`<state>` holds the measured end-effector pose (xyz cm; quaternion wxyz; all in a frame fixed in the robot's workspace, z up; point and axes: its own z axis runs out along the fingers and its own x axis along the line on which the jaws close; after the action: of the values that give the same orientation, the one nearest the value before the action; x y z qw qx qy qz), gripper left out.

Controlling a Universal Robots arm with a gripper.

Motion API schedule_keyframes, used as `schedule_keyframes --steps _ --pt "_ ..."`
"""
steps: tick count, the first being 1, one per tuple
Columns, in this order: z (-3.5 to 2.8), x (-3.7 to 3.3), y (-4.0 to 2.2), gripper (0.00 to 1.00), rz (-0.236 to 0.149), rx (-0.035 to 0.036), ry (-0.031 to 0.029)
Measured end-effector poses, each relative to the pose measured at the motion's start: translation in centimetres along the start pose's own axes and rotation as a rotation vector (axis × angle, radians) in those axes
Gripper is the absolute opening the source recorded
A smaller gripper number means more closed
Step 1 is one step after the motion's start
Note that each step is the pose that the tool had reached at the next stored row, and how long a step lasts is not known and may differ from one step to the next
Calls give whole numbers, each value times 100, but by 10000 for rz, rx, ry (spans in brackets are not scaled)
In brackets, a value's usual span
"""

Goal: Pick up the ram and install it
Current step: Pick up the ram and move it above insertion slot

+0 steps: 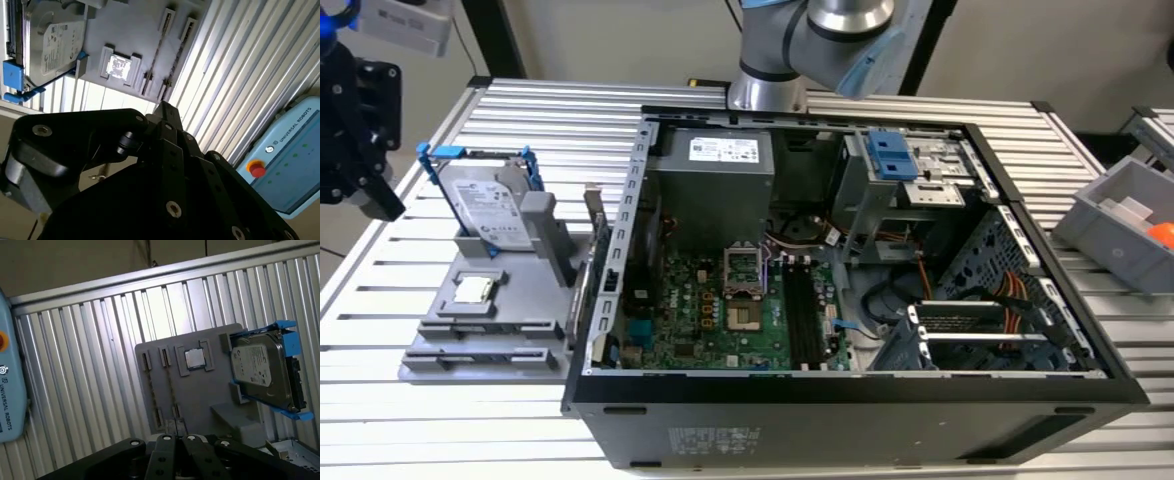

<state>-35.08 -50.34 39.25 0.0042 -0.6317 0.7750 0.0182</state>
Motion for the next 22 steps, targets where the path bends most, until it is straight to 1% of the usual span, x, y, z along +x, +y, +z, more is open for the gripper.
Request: schedule_keyframes --steps 7,8,12,16,19,22 --pt "0 0 0 0 -847 -22 34" --pt "0 0 -1 0 -1110 -28 45" --pt "0 0 0 0 -1674 -32 64" --pt "0 0 0 0 -2254 -20 79" --pt "0 0 0 0 -2508 -10 83" --pt "0 0 0 0 -2576 -9 84"
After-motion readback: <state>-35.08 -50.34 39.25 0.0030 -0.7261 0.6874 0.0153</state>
